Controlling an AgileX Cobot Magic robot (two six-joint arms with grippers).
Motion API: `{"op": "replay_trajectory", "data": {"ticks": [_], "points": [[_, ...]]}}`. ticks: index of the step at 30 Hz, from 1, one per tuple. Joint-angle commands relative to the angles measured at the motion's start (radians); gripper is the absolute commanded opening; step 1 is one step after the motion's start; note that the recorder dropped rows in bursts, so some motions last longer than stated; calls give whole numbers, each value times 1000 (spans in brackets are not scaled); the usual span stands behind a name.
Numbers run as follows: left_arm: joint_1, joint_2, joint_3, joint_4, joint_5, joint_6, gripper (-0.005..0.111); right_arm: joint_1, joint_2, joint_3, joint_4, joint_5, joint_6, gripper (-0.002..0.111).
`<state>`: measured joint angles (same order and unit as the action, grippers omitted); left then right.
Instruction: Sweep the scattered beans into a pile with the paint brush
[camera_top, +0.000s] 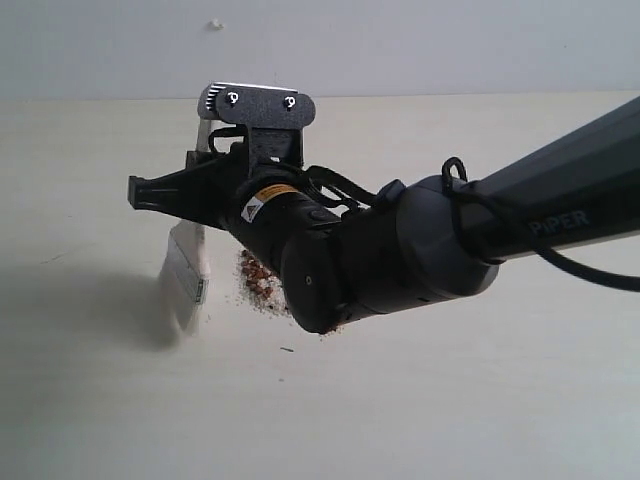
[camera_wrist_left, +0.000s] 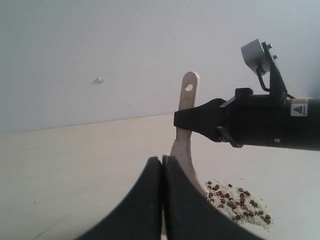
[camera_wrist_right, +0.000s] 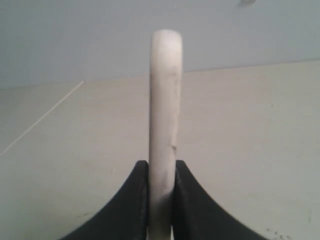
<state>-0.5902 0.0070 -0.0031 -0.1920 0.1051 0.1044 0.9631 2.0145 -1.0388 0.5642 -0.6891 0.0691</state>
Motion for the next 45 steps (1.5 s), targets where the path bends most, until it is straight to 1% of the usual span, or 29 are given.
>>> {"op": "replay_trajectory", "data": {"ticks": [1, 3, 5, 6, 8, 14, 19, 23, 29, 32, 34, 36, 39, 40, 43, 45], "points": [[1, -7, 3, 2, -1, -4, 0, 1, -12, -5, -37, 65, 33, 0], [1, -7, 3, 2, -1, -4, 0, 1, -12, -5, 4, 70, -39, 0], [1, -7, 3, 2, -1, -4, 0, 1, -12, -5, 80, 67, -116, 0], [1, -7, 3, 2, -1, -4, 0, 1, -12, -5, 150, 66, -200, 0], [1, -7, 3, 2, -1, -4, 0, 1, -12, -5, 206, 44, -274, 0], [1, -7, 3, 2, -1, -4, 0, 1, -12, -5, 230, -22, -300, 0], [1, -7, 3, 2, -1, -4, 0, 1, -16, -5, 294, -58, -383, 0], [1, -7, 3, 2, -1, -4, 0, 1, -27, -5, 294, -60, -379, 0], [1, -7, 3, 2, -1, -4, 0, 1, -85, -5, 291, -11, -379, 0], [1, -7, 3, 2, -1, -4, 0, 1, -121, -5, 258, 19, -396, 0], [1, -7, 3, 2, -1, -4, 0, 1, -148, -5, 191, 51, -463, 0], [1, -7, 3, 2, -1, -4, 0, -1, -176, -5, 93, 87, -585, 0], [1, -7, 3, 2, -1, -4, 0, -11, -198, -5, 53, 118, -769, 0], [1, -7, 3, 2, -1, -4, 0, -19, -201, -5, 53, 120, -800, 0], [1, -7, 3, 2, -1, -4, 0, -64, -204, -5, 21, 129, -830, 0], [1, -7, 3, 2, -1, -4, 0, -111, -202, -5, -67, 169, -823, 0]]}}
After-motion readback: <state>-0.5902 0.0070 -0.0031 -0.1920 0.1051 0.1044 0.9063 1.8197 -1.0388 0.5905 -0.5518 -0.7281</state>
